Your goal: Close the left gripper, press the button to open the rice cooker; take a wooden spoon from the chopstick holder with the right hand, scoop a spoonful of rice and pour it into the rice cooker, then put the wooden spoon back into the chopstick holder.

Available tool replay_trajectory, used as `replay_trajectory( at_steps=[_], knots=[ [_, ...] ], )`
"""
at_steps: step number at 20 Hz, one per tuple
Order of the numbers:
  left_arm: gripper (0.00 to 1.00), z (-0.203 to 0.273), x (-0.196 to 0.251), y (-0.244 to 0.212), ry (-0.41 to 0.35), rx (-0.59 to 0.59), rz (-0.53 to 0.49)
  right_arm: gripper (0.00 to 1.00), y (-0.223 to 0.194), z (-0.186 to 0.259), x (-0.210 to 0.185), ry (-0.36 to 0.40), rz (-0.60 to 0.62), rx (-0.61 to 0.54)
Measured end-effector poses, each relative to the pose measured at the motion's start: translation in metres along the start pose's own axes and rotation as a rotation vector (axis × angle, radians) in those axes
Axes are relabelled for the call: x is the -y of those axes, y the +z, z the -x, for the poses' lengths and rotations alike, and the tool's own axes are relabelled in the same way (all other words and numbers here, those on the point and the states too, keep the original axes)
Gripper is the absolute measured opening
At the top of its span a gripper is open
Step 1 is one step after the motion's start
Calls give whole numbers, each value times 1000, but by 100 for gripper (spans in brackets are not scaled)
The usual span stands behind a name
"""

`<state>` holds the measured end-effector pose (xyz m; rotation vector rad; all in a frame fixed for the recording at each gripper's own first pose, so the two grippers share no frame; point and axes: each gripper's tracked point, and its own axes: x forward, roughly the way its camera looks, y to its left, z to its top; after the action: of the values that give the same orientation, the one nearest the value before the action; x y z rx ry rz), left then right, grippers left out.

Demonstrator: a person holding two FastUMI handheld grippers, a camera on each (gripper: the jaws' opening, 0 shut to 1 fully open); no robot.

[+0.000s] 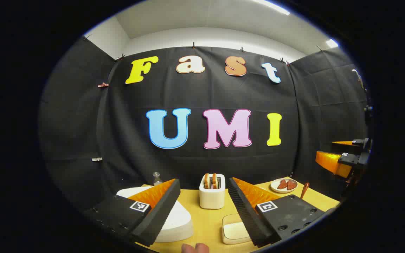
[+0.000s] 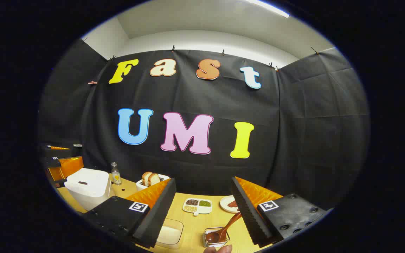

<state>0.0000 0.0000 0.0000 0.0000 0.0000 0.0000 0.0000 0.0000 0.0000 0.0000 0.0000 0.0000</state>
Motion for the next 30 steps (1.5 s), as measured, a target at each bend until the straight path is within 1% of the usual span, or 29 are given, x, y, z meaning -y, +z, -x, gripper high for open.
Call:
replay_trajectory(
  at_steps=[3, 9, 15, 19, 22, 23, 24, 25, 26, 28, 29, 30],
  knots=[
    [95, 0, -18, -1, 15, -6, 6, 98, -5, 1, -3, -25, -24, -21],
    [95, 8, -44, -3, 38, -4, 14, 98, -8, 8, -8, -65, -30, -45],
    [94, 9, -53, -8, 49, -14, 40, 98, -1, 13, -23, -52, 1, -35],
    [95, 8, -57, -11, 53, -18, 47, 98, 3, 14, -29, -43, -1, -29],
    [94, 8, -56, -8, 35, -8, 48, 98, 2, 13, -28, -46, 16, -29],
    [91, 6, -56, -7, 26, -7, 51, 98, 2, 13, -27, -47, 22, -30],
    [80, 5, -57, -9, 15, -11, 60, 98, 3, 14, -28, -45, 25, -30],
    [72, 3, -58, -11, 5, -21, 72, 98, 4, 14, -28, -46, 27, -25],
    [53, 3, -62, -13, 4, -33, 78, 98, 5, 14, -29, -45, 32, -23],
    [13, -2, -78, -21, 26, -63, 61, 98, 5, 14, -30, -43, 41, -19],
    [13, -4, -89, -24, 33, -81, 54, 98, 6, 15, -30, -43, 45, -18],
    [8, -9, -96, -29, 34, -103, 56, 98, 6, 16, -29, -44, 49, -18]
  ],
)
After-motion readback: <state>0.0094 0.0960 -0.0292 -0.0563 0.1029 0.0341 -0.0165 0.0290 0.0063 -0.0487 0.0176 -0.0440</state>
